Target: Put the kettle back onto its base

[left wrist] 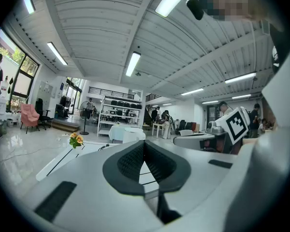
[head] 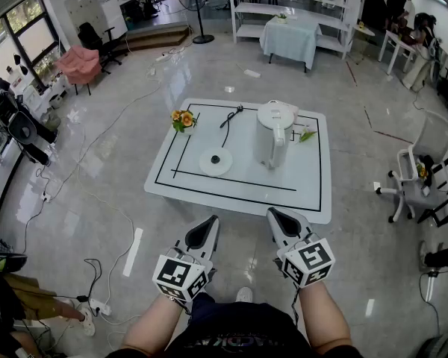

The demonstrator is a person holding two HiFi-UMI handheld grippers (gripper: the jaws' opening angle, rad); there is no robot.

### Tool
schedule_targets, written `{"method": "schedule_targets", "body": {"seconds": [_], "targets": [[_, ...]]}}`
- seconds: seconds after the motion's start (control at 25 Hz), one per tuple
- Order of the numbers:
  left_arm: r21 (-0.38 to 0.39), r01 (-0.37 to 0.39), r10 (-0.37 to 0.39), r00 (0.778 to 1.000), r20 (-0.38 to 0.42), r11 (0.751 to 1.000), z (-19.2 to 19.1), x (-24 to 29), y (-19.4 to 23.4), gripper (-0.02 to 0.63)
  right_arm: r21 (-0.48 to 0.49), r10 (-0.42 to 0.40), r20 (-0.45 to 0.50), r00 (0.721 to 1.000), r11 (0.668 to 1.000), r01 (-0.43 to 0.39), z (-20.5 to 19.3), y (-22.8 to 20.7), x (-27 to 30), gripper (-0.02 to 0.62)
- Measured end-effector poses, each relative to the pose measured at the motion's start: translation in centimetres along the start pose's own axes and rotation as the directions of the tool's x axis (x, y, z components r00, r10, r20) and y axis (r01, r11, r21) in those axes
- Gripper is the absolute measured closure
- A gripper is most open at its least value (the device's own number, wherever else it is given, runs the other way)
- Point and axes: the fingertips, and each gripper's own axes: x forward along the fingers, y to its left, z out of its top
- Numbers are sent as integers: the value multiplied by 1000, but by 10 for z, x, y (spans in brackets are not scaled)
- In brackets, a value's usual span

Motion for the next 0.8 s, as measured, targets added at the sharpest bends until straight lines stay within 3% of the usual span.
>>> {"method": "schedule_targets", "body": {"seconds": [0.8], "targets": [[3,-37,37,999,15,999,8,19,22,599,51,46,49,998,998,-49,7,-8,18,592]]}}
